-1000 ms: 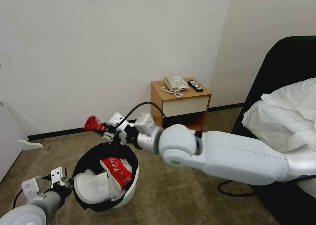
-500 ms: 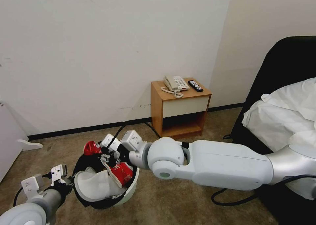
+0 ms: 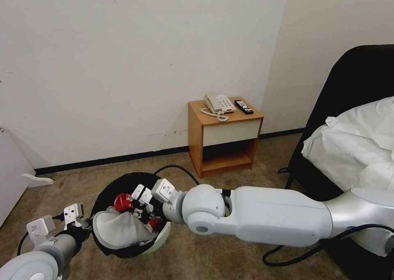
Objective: Pick up the trash bin, then pick up the garbage from the floor and place it into the trash bin.
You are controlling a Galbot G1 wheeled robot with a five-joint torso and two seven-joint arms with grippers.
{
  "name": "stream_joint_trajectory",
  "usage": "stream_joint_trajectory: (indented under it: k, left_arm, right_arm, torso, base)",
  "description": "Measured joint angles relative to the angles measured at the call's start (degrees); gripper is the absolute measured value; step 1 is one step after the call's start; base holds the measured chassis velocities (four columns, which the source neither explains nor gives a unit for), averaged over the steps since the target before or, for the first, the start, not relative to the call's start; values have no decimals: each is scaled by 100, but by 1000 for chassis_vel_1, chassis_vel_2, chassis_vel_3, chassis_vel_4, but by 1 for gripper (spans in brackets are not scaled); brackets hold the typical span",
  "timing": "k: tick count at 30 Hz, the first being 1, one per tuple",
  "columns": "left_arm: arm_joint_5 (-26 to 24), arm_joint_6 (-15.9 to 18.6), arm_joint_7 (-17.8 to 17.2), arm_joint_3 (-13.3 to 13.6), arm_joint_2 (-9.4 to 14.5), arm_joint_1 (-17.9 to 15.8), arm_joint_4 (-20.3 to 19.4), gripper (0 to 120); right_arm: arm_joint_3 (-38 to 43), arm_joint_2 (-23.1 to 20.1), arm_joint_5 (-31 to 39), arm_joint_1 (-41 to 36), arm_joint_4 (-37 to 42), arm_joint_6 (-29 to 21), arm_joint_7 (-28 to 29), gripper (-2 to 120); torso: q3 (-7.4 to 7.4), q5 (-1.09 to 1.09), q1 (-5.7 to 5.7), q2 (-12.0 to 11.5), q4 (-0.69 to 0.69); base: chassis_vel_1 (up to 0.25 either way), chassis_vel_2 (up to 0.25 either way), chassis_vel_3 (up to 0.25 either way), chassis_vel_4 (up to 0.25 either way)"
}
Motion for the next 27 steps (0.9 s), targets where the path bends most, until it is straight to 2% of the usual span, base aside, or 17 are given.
stream_joint_trajectory:
  k: [15, 17, 18, 20, 24, 26, 27]
  left_arm:
    - [26, 0, -1, 47, -77, -68, 83, 1]
    - [37, 0, -1, 58, -111, -82, 98, 1]
    - [37, 0, -1, 58, -111, -82, 98, 1]
    - [51, 0, -1, 70, -150, -94, 114, 1]
    - [59, 0, -1, 73, -179, -100, 122, 1]
    - [85, 0, -2, 80, -225, -105, 136, 1]
    - [85, 0, -2, 80, -225, -105, 136, 1]
  right_arm:
    - [-25, -29, -114, -291, -184, -154, 167, 23]
    - [13, -7, -103, -315, -195, -178, 243, 33]
    - [13, -7, -103, -315, -195, -178, 243, 33]
    - [60, -2, -103, -345, -212, -186, 282, 45]
    - [100, -45, -120, -359, -213, -190, 287, 51]
    - [181, -111, -151, -367, -214, -187, 285, 64]
    - [181, -111, -151, -367, -214, -187, 285, 64]
  torso:
    - [0, 0, 0, 0, 0]
    - [0, 0, 0, 0, 0]
    - [0, 0, 0, 0, 0]
    - [0, 0, 0, 0, 0]
    - [0, 0, 0, 0, 0]
    - [0, 0, 0, 0, 0]
    - [0, 0, 0, 0, 0]
  base:
    - [0, 0, 0, 0]
    - [0, 0, 0, 0]
    - [0, 0, 0, 0]
    - [0, 0, 0, 0]
    - [0, 0, 0, 0]
    - [0, 0, 0, 0]
    - [0, 0, 0, 0]
